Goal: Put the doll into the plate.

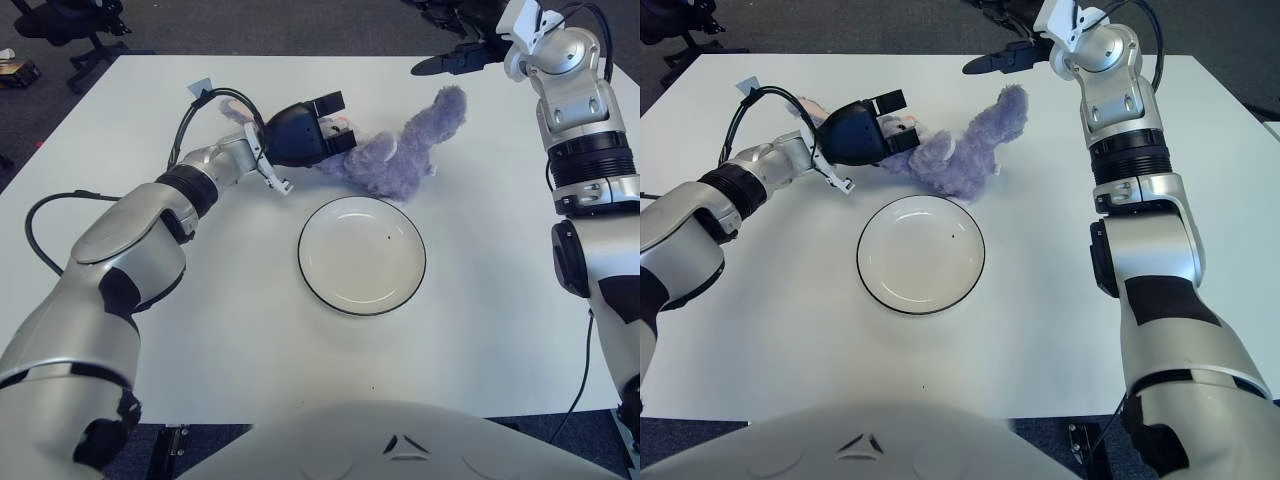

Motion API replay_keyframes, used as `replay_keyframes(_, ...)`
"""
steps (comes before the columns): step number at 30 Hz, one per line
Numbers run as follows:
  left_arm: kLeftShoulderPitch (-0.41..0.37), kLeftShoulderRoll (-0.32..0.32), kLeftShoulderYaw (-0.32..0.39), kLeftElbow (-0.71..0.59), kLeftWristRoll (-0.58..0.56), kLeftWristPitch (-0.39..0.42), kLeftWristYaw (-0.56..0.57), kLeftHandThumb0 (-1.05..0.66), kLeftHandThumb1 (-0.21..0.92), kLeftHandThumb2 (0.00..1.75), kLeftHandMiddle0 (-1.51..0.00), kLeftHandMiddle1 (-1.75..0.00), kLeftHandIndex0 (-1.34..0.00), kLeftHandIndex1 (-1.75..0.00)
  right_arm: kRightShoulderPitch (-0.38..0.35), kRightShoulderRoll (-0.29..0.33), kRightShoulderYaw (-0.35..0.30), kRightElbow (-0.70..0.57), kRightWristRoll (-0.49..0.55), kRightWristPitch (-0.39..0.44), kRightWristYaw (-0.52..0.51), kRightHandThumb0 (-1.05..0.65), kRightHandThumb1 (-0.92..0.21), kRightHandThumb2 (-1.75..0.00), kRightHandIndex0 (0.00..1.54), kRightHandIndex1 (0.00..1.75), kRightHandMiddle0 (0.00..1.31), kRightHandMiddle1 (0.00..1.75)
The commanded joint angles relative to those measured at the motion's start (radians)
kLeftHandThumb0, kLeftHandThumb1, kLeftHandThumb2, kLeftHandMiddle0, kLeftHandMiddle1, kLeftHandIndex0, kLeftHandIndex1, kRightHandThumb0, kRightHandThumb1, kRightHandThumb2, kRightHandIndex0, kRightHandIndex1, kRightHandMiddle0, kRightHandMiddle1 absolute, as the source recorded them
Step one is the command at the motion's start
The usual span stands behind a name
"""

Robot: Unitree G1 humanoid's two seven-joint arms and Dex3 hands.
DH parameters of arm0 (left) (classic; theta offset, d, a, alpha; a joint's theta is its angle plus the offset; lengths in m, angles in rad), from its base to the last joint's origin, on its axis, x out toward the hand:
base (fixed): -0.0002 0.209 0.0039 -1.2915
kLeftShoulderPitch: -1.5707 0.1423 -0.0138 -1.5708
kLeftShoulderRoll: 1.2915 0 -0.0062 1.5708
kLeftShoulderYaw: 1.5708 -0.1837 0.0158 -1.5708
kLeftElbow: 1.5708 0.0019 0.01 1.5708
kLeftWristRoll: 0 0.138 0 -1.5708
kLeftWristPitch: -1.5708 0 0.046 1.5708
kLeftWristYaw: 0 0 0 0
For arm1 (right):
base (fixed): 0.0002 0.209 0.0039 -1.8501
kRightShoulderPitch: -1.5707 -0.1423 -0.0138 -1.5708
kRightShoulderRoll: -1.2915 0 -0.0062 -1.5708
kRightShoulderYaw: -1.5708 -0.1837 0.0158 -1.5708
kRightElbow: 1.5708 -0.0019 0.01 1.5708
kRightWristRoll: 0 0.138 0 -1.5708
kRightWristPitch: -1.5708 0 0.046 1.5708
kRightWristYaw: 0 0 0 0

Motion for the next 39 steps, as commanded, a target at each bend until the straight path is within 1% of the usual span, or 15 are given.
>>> replay_keyframes(1,0.036,-0.006,-0.007,-0.009,0.011,-0.028,-0.031,0.00,0.81,0.33,-0.48,-1.48,-0.70,-1.05,0.001,-0.003,0.001,-0.017,-0.009,0.010,0.002,-0.79,-0.91,-0.01,0.16,0.01,0.27,0.02)
replay_keyframes(2,0.036,-0.006,-0.006,-0.011,0.012,-0.028,-0.032,0.00,0.81,0.33,-0.48,-1.48,-0.70,-1.05,0.002,-0.003,0.001,-0.018,-0.009,0.011,0.002,-0.79,-0.91,-0.01,0.16,0.01,0.27,0.02)
replay_keyframes(3,0.039,-0.018,0.004,-0.003,-0.016,-0.063,-0.080,0.00,0.81,0.33,-0.48,-1.47,-0.70,-1.05,0.002,-0.004,0.023,-0.028,-0.021,0.035,0.034,-0.79,-0.91,-0.01,0.16,0.01,0.27,0.02)
replay_keyframes(5,0.041,-0.034,0.017,0.007,-0.051,-0.108,-0.144,0.00,0.87,0.22,-0.48,-1.39,-0.70,-1.10,0.004,-0.008,0.050,-0.042,-0.035,0.066,0.076,-0.77,-0.92,-0.02,0.17,0.01,0.28,0.02)
replay_keyframes(6,0.042,-0.038,0.020,0.008,-0.058,-0.117,-0.159,0.00,0.87,0.21,-0.48,-1.38,-0.70,-1.11,0.003,-0.012,0.062,-0.044,-0.042,0.068,0.096,-0.77,-0.92,-0.02,0.17,0.01,0.28,0.02)
replay_keyframes(8,0.043,-0.039,0.022,0.005,-0.060,-0.119,-0.167,0.00,0.89,0.18,-0.48,-1.36,-0.71,-1.12,-0.001,-0.018,0.076,-0.044,-0.051,0.063,0.122,-0.76,-0.92,-0.03,0.17,0.01,0.28,0.02)
replay_keyframes(11,0.044,-0.040,0.024,0.002,-0.057,-0.120,-0.177,0.00,0.91,0.13,-0.48,-1.34,-0.71,-1.13,-0.015,-0.032,0.109,-0.032,-0.066,0.045,0.189,-0.75,-0.92,-0.03,0.17,0.01,0.28,0.02)
replay_keyframes(17,0.045,-0.040,0.030,-0.001,-0.053,-0.122,-0.183,0.00,0.92,0.12,-0.48,-1.33,-0.71,-1.13,-0.017,-0.032,0.107,-0.030,-0.073,0.044,0.207,-0.75,-0.92,-0.03,0.18,0.01,0.29,0.02)
replay_keyframes(19,0.044,-0.045,0.022,0.002,-0.039,-0.112,-0.178,0.00,0.92,0.11,-0.49,-1.31,-0.71,-1.14,-0.034,-0.043,0.176,-0.008,-0.118,0.065,0.307,-0.76,-0.92,-0.04,0.17,0.00,0.28,0.01)
replay_keyframes(21,0.044,-0.048,0.019,0.005,-0.032,-0.107,-0.176,0.00,0.92,0.11,-0.50,-1.28,-0.72,-1.16,-0.045,-0.045,0.213,0.009,-0.142,0.079,0.367,-0.78,-0.92,-0.04,0.17,0.00,0.28,0.01)
replay_keyframes(25,0.046,-0.054,0.020,0.010,-0.028,-0.102,-0.174,0.00,0.92,0.10,-0.52,-1.24,-0.71,-1.18,-0.060,-0.039,0.232,0.033,-0.149,0.084,0.422,-0.79,-0.92,-0.04,0.18,0.01,0.28,0.01)
replay_keyframes(32,0.046,-0.055,0.020,0.012,-0.027,-0.101,-0.173,0.00,0.92,0.10,-0.52,-1.23,-0.71,-1.19,-0.065,-0.035,0.230,0.041,-0.155,0.083,0.436,-0.79,-0.92,-0.04,0.19,0.01,0.28,0.01)
replay_keyframes(33,0.045,-0.061,0.019,0.016,-0.024,-0.092,-0.176,0.00,0.92,0.10,-0.52,-1.23,-0.71,-1.19,-0.086,-0.028,0.259,0.070,-0.166,0.036,0.473,-0.79,-0.92,-0.04,0.19,0.01,0.28,0.01)
replay_keyframes(35,0.045,-0.069,0.016,0.020,-0.021,-0.082,-0.181,0.00,0.92,0.10,-0.53,-1.23,-0.70,-1.19,-0.112,-0.021,0.295,0.109,-0.180,-0.024,0.520,-0.75,-0.90,-0.03,0.26,0.02,0.31,0.02)
replay_keyframes(39,0.043,-0.075,0.013,0.022,-0.020,-0.077,-0.193,0.00,0.92,0.10,-0.53,-1.24,-0.70,-1.18,-0.127,-0.021,0.304,0.135,-0.194,-0.053,0.533,-0.72,-0.89,-0.01,0.30,0.01,0.33,0.03)
